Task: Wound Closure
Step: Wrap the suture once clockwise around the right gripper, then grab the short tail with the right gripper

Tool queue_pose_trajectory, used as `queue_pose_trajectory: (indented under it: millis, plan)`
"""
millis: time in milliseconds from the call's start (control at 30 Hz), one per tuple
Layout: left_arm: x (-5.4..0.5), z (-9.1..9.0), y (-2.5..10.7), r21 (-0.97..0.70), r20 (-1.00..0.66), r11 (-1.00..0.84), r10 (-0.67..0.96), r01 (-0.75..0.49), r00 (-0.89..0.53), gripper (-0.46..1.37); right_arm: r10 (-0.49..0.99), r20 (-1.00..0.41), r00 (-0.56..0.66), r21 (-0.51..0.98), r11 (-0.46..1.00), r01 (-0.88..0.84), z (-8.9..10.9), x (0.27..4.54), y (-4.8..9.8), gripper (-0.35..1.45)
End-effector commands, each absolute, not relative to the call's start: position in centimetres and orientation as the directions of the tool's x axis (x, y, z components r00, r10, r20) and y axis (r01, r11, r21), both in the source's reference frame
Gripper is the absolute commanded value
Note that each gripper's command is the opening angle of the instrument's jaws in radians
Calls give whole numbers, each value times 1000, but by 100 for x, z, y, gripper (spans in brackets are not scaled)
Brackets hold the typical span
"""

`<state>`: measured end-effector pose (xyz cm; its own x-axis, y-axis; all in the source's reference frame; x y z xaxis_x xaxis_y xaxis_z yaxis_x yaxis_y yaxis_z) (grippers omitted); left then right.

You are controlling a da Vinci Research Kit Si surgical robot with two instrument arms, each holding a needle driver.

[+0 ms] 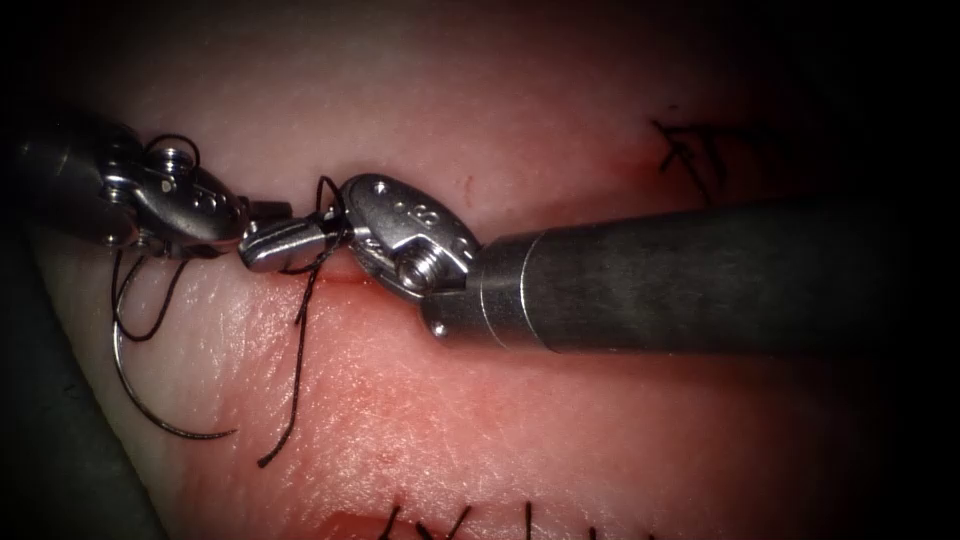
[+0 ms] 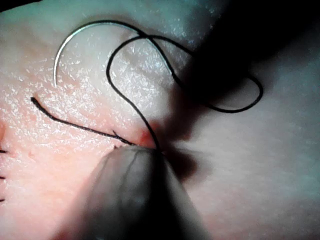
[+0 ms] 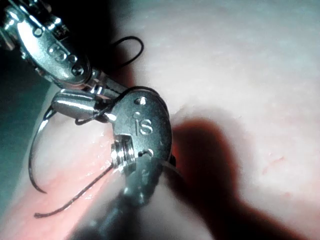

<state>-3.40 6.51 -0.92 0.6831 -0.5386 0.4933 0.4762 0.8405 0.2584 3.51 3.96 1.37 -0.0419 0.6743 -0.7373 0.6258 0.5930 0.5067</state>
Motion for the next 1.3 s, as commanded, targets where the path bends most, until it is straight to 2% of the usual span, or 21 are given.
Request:
queue_pose_trajectory:
  millis: [33, 300, 500, 633, 667, 700, 833, 900, 1300]
  plan:
    - [-339, -91, 652, 262, 498, 842, -536, 471, 681, -35, 650, -760, -13, 494, 590, 639, 136, 349, 398, -35]
    - [-337, -91, 652, 256, 501, 846, -531, 468, 684, -35, 496, -857, 138, 427, 536, 728, 120, 360, 390, -35]
    - [-337, -94, 647, 250, 504, 852, -520, 460, 689, -35, 381, -904, 192, 383, 524, 761, 108, 373, 380, -31]
    - [-337, -96, 645, 245, 508, 859, -509, 451, 695, -35, 340, -919, 197, 359, 523, 773, 104, 377, 376, 12]
    - [-336, -96, 644, 245, 509, 859, -509, 450, 695, -35, 323, -925, 199, 350, 527, 774, 103, 377, 375, 34]
    - [-336, -97, 643, 242, 511, 862, -503, 445, 697, -35, 308, -931, 199, 341, 530, 777, 103, 378, 375, 46]
    - [-333, -97, 642, 244, 513, 864, -500, 441, 698, -35, 252, -943, 215, 321, 536, 781, 104, 377, 374, 79]
    - [-331, -98, 641, 244, 514, 865, -499, 438, 698, -35, 226, -946, 232, 320, 536, 781, 106, 376, 373, 87]
    - [-324, -99, 635, 246, 523, 871, -489, 426, 698, -35, 41, -942, 333, 309, 497, 811, 116, 381, 355, 77]
